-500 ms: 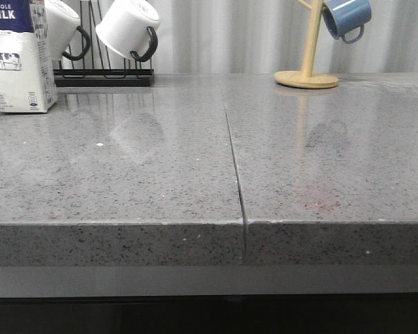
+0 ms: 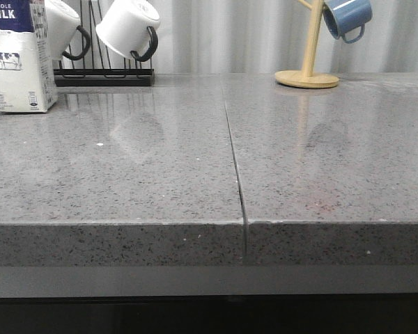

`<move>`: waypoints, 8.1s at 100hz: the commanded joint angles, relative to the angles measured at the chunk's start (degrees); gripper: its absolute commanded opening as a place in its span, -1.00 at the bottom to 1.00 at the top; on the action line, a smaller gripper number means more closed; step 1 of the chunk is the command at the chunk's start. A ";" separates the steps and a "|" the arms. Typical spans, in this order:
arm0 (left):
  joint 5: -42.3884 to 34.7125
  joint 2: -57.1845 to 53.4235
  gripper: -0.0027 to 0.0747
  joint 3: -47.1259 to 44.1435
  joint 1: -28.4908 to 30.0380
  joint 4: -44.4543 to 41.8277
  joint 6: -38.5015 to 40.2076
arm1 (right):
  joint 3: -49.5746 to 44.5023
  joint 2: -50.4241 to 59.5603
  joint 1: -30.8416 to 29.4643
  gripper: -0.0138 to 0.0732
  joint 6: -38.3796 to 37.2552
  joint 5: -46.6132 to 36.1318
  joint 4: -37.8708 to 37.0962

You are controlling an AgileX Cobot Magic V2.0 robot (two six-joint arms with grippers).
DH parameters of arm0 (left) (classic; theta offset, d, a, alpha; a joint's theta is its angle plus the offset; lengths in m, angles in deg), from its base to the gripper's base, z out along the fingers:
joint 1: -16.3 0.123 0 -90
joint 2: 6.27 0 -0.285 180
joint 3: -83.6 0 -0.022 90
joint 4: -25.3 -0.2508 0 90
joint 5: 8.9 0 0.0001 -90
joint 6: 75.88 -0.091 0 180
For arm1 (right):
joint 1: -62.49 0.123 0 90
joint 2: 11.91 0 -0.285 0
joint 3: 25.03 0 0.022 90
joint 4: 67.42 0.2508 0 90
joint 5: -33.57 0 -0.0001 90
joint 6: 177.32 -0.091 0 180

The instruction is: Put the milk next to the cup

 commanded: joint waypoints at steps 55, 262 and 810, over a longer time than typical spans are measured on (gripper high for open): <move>-4.34 -1.73 -0.98 -2.63 0.04 0.44 0.00 | 15.52 -18.14 1.44 -0.84 0.07 5.79 -0.58; -4.34 -1.73 -0.98 -2.63 0.04 0.44 0.00 | 24.05 -79.74 -14.29 0.03 2.65 -57.76 1.04; -4.88 10.49 -0.99 14.72 0.04 -0.24 0.00 | 13.82 -16.25 21.34 -0.84 2.15 -6.90 -2.64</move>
